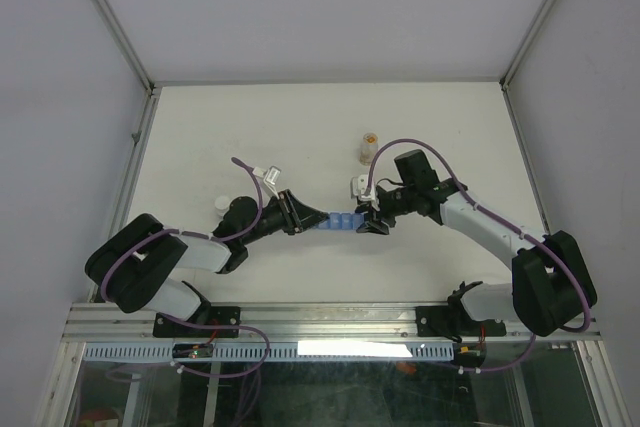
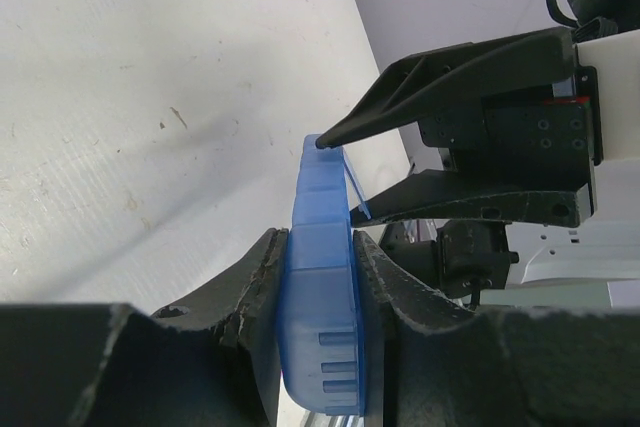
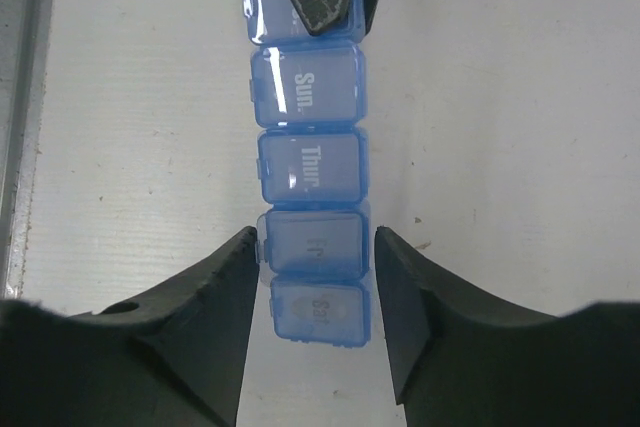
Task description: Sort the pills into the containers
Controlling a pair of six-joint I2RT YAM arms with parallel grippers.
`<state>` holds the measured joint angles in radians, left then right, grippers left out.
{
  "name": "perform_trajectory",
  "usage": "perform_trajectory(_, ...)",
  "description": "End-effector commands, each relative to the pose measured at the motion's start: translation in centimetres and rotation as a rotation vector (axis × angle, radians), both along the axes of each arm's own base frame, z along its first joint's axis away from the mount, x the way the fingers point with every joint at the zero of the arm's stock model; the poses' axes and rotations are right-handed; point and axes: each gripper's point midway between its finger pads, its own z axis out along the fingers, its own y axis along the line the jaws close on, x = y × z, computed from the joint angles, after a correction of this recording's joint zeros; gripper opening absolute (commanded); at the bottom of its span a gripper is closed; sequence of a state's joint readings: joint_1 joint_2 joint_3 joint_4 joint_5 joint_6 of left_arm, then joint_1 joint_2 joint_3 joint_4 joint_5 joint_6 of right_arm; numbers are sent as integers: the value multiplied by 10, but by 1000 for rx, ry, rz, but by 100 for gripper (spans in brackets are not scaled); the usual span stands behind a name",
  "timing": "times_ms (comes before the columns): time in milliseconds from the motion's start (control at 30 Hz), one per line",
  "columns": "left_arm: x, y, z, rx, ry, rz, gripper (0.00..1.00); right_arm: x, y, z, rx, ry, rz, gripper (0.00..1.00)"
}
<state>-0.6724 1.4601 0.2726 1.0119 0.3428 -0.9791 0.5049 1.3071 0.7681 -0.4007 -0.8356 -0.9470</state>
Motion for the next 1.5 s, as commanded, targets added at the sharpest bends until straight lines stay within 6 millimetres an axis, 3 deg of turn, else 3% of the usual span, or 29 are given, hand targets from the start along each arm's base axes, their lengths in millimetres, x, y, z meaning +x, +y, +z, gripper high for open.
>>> perform_trajectory(0,-7,-2,10,-9,-60,-53,0,22,3,24,43,-70,-57,55)
perform_trajectory(200,-10,0,19,-24,-79,-54,0,27,0,31,56,-90,-91,63)
perform_trajectory(600,-11,1,16,-6,-79,-55,0,38,-5,45,100,-98,-170,56)
perform_trajectory(867,-12,-1,20,-7,-95,-72,0,53,-7,30,55,-67,-252,39)
perform_trajectory(1200,-10,-1,17,11,-114,-67,0,50,3,5,-22,-12,-242,37)
perform_trajectory(1333,-7,0,12,24,-105,-61,0,51,3,6,-21,-8,-248,39)
perform_trajectory(1467,1,3,9,31,-103,-42,0,51,-1,24,29,39,-237,59)
